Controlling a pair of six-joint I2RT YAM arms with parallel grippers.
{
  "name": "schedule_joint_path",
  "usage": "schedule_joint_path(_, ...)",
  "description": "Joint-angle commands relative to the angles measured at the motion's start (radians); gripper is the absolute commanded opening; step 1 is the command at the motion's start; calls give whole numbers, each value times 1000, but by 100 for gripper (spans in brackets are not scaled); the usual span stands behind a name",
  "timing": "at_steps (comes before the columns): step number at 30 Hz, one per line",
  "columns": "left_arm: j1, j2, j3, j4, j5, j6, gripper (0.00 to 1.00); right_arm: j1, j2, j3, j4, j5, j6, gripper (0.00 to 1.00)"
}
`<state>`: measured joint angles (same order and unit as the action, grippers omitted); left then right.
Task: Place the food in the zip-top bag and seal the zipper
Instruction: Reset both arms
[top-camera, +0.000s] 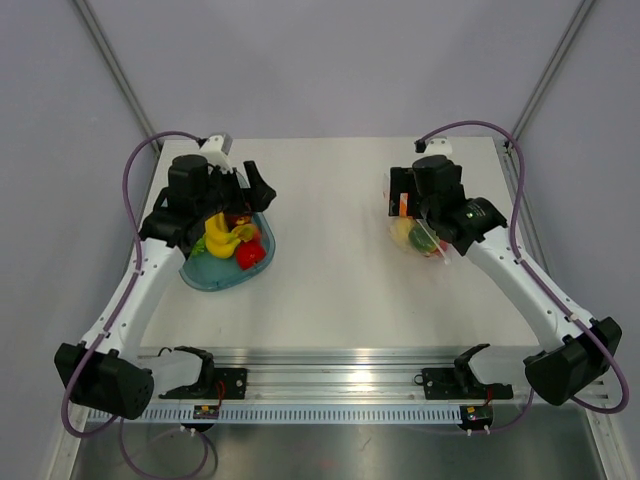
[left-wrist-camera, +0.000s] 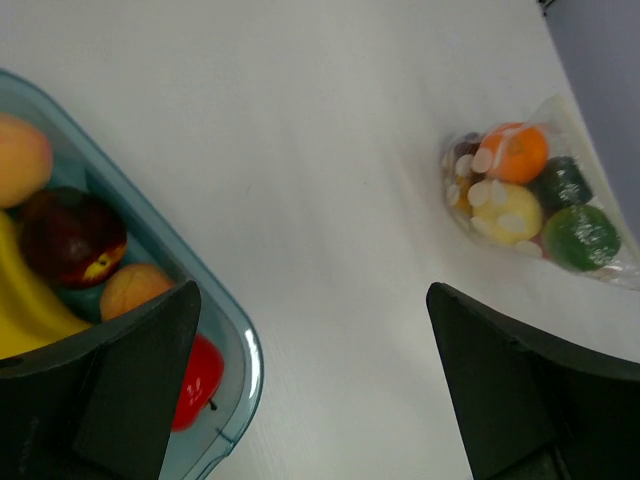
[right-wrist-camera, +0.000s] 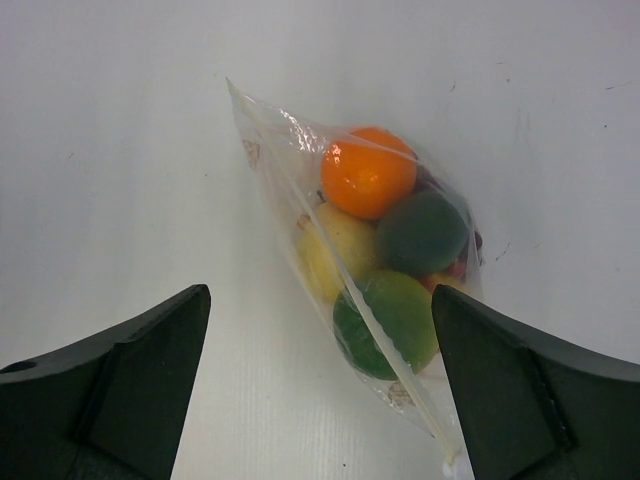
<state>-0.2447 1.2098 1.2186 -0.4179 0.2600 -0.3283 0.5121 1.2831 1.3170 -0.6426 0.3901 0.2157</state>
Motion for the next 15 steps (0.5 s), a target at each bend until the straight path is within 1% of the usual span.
schedule_joint_path(1, -1, -82, -56, 10, -140, 44, 99, -1, -30, 37, 11, 84, 30, 99)
schedule_joint_path(4, -1, -107, -64, -27, -176, 57, 99, -1, -53, 24, 6, 82, 30, 99)
schedule_joint_path(6, -2, -121, -67, -42, -200, 57, 99, 0, -73, 14, -5, 115, 37, 99)
schedule_joint_path(11, -2, -180, -103, -36, -237, 49, 99, -1, -134, -39, -28, 139, 70, 100)
schedule_joint_path(15, -1, -193, -107, -45, -249, 49, 99, 0, -172, -65, -43, 161, 79, 100)
